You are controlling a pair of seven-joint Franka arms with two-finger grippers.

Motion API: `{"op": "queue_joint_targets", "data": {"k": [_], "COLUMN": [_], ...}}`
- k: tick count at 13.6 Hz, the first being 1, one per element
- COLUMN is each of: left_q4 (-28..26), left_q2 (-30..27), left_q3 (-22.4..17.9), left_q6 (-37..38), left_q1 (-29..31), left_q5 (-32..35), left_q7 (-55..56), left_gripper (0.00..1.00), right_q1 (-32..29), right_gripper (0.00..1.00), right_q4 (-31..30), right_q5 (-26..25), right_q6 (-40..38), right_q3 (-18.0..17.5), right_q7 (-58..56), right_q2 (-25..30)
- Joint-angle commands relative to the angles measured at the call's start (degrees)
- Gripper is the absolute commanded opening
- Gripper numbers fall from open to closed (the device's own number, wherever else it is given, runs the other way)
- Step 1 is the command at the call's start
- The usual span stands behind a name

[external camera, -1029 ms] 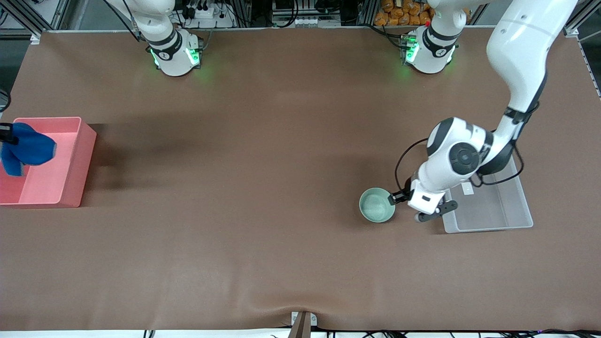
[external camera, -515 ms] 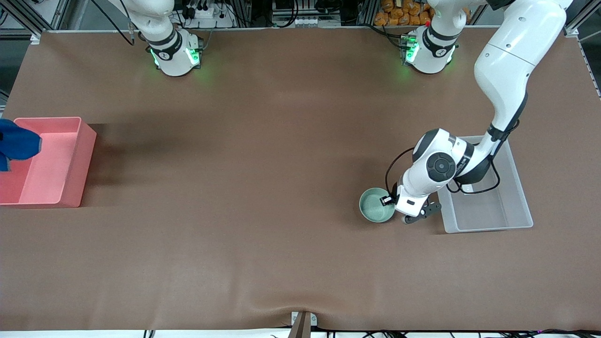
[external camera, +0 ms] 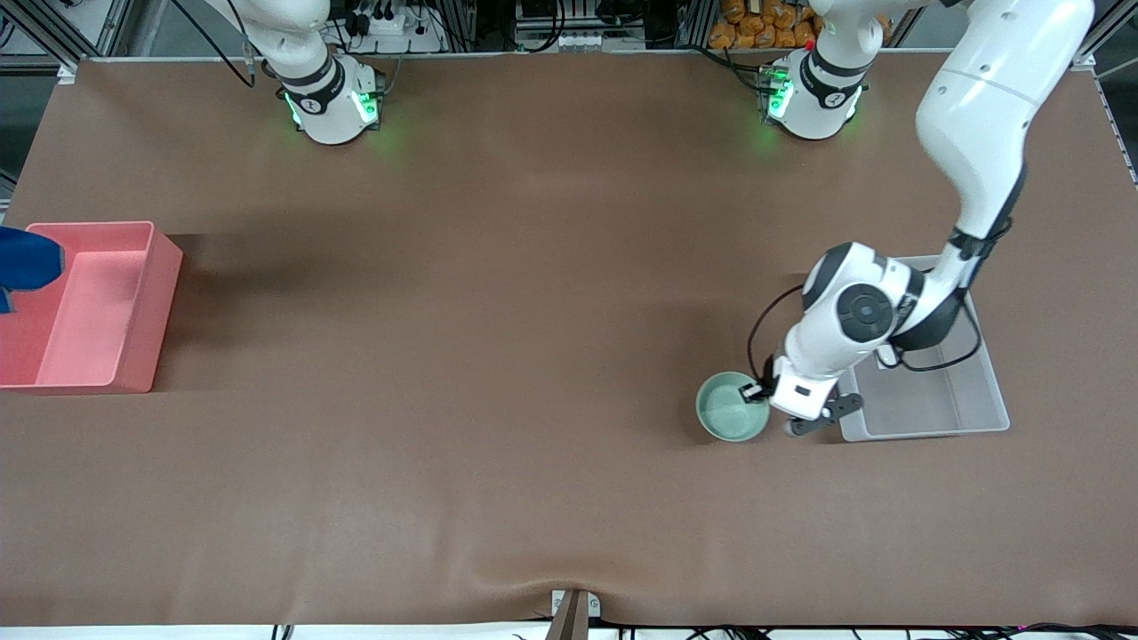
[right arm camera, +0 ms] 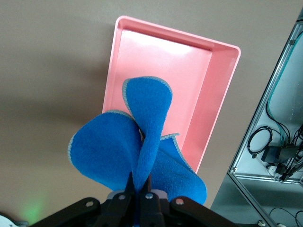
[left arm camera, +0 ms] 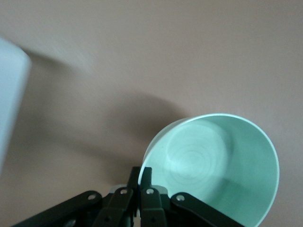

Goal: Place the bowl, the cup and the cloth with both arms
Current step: 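Grasp the pale green bowl rim with the left gripper and lift it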

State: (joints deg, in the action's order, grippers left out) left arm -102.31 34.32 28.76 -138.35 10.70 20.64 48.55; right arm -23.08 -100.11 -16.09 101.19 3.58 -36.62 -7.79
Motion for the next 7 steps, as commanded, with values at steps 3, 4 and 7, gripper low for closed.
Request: {"op": "queue_joint_targets", "data": {"k": [3,4,7], "left_q4": [-1.31,-1.22,-1.22], "left_q2": [-9.18,-9.88,-11.99], "left_q3": [1.47,1.56,1.73], "left_q6": [8.17,9.49,12.83], "left_q1": [5.9,6.61,10.03], "left_q5": [0.45,0.28,0.19], "left_q7": [-10.81,-13.63,-22.06], "left_gripper": [0.0,0.0,0.0], "right_q1": [-2.14,-2.23,-3.19], "right_gripper": [0.0,0.0,0.0], "right_q4": [2.02,2.63,2.81], "right_q5": [-1.4,-1.31,-0.96], "right_q6": [0.58,2.07,5.24], "right_q3": [-0.86,-0.95,-0.95], "right_q7": [-1.79,-1.79,-1.53], "right_q2": [-5.73,-7.31,-10.57]}}
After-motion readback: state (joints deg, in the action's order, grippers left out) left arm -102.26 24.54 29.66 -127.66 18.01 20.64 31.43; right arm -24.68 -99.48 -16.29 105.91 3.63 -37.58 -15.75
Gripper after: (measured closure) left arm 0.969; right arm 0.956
